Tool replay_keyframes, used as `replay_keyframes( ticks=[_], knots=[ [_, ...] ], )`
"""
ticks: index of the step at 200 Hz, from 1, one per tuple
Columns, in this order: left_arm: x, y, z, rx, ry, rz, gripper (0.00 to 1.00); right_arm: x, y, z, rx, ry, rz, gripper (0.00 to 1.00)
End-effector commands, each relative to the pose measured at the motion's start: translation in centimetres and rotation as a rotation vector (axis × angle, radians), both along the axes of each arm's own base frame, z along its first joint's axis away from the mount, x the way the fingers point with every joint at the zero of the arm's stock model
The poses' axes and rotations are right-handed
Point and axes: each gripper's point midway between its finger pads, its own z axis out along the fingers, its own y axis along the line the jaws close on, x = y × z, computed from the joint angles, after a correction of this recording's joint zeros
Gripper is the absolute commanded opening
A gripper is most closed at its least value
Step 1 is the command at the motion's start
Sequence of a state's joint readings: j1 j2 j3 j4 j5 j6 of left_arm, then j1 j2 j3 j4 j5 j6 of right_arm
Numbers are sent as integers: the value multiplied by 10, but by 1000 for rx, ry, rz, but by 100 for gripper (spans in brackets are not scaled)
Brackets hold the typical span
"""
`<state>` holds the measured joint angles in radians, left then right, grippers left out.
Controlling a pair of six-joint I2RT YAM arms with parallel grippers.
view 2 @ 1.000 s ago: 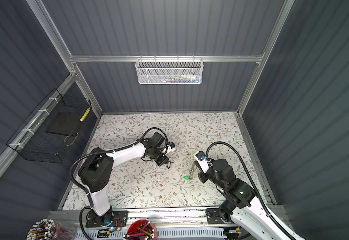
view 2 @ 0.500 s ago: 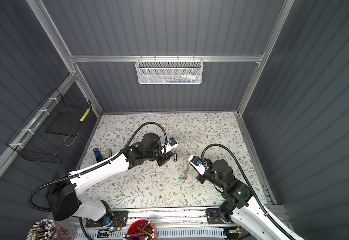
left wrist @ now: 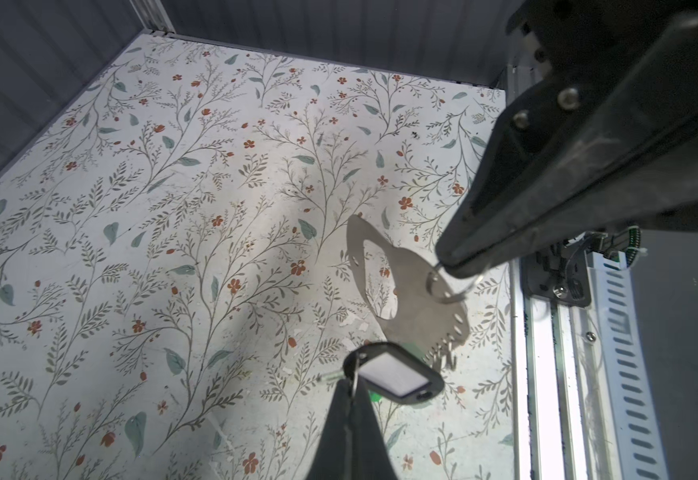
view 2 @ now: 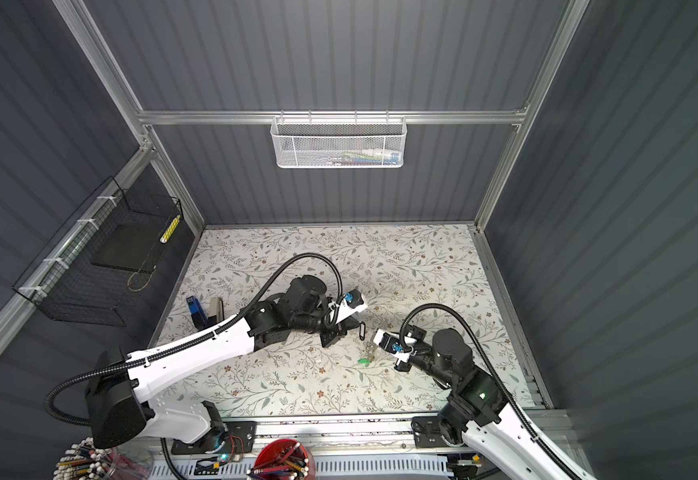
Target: Put the keys on the keyring
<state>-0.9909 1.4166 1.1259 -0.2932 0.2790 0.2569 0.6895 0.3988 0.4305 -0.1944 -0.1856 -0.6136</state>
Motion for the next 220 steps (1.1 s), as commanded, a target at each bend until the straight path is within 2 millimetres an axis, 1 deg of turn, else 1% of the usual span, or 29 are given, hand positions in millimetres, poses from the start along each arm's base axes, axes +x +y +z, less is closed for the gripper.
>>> replay_keyframes(
  ticks=[1, 25, 70, 105, 112, 115, 123, 134, 141, 151, 160, 171, 175, 182, 203, 220],
  knots=[
    [-12, -8, 7, 5, 6, -64, 0, -4, 5, 13, 14, -89, 43, 0],
    [-15, -11, 10, 11, 6, -77, 0, -4, 6, 11, -1, -87, 52, 0],
    [-14, -17, 15, 15, 3, -84, 0, -5, 7, 12, -7, -94, 58, 0],
    [-17, -19, 19, 8, 1, -99, 0, 0, 5, 10, -17, -76, 30, 0],
    [-17, -19, 19, 9, 1, -99, 0, 1, 5, 11, -12, -77, 22, 0],
    [-21, -19, 19, 2, 14, -121, 0, 2, 4, 12, -9, -75, 18, 0],
    [-23, -19, 18, 8, 12, -127, 0, 4, 2, 15, 3, -80, -1, 0],
    [-22, -16, 15, 21, 8, -122, 0, 7, -2, 19, 12, -91, -33, 0],
    [-16, -13, 13, 41, -21, -91, 0, 9, -5, 21, 19, -98, -59, 0],
    [-15, -11, 16, 34, -40, -86, 0, 13, -11, 24, 26, -107, -100, 0],
    [-17, -12, 23, 2, -56, -101, 0, 15, -14, 25, 25, -110, -119, 0],
    [-20, -15, 30, -33, -67, -124, 0, 15, -14, 26, 24, -110, -116, 0],
    [-20, -16, 30, -36, -69, -128, 0, 14, -13, 27, 26, -109, -110, 0],
    [-26, -18, 33, -57, -54, -163, 0, 13, -11, 27, 27, -107, -100, 0],
    [-32, -23, 34, -70, -24, -195, 0, 12, -7, 28, 31, -104, -77, 0],
    [-30, -23, 33, -62, -21, -186, 0, 14, -9, 29, 26, -111, -92, 0]
  ],
)
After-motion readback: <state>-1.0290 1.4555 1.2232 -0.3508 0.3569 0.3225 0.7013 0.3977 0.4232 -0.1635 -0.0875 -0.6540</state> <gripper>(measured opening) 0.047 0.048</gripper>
